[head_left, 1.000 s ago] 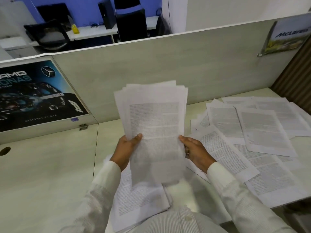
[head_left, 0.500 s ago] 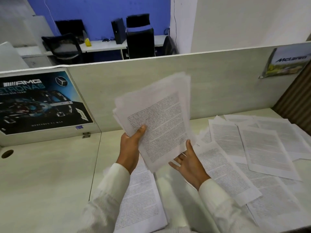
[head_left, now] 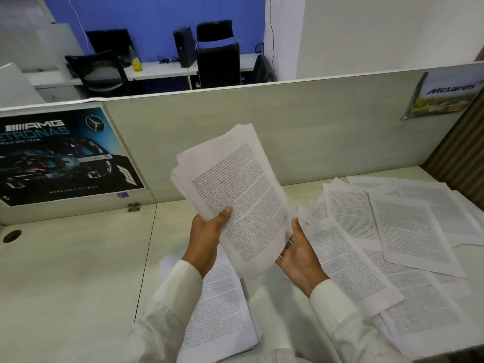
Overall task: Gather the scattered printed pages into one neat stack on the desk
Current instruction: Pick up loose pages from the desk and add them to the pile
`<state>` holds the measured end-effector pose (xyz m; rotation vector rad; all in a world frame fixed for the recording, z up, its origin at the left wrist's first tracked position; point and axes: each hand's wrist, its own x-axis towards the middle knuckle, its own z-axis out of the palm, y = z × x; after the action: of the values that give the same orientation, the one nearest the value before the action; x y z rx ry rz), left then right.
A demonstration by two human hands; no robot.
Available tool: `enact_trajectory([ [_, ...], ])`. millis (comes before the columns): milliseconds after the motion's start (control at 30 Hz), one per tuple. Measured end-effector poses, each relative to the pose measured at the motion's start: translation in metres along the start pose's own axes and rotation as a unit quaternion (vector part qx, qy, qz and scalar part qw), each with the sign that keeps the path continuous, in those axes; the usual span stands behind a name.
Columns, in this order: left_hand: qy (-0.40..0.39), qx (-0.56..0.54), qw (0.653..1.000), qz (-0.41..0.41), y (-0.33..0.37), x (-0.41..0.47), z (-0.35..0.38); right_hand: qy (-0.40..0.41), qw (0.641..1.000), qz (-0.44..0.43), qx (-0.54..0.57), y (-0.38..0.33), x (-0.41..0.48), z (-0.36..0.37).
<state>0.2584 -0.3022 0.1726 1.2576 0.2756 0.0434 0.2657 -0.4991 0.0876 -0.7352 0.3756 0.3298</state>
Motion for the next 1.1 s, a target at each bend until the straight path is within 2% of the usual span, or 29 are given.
enact_trajectory([
  [167,-0.045,0.008,0.999,-0.009,-0.002,-0.004,0.001,0.004,0.998,-0.017,0.052,0.007,0.003,-0.005],
  [367,-0.015,0.028,0.999,-0.021,-0.011,-0.002,0.0,0.037,0.998,-0.025,0.054,0.004,-0.003,-0.004],
  [533,-0.07,-0.007,0.996,-0.048,-0.001,-0.001,-0.031,0.078,0.997,-0.016,0.027,0.002,-0.011,-0.014],
  [667,-0.124,0.013,0.985,-0.116,0.004,-0.002,-0.067,0.003,0.998,0.057,-0.006,0.009,-0.02,-0.018],
  [767,-0.141,0.072,0.969,-0.189,-0.003,-0.008,-0.089,-0.036,0.997,0.066,-0.017,0.019,-0.028,0.001],
  [867,-0.174,0.104,0.947,-0.249,-0.015,-0.016,-0.111,-0.038,0.995,0.074,-0.057,0.03,-0.03,0.025],
  [933,-0.165,0.114,0.946,-0.255,-0.021,-0.021,-0.125,-0.048,0.994,0.075,-0.065,0.039,-0.028,0.033],
  [1033,-0.089,0.125,0.96,-0.235,-0.032,-0.023,-0.146,-0.037,0.988,0.088,-0.122,0.058,-0.02,0.032],
  [1100,-0.04,0.118,0.967,-0.223,-0.042,-0.025,-0.159,-0.058,0.972,0.113,-0.196,0.073,-0.017,0.03],
])
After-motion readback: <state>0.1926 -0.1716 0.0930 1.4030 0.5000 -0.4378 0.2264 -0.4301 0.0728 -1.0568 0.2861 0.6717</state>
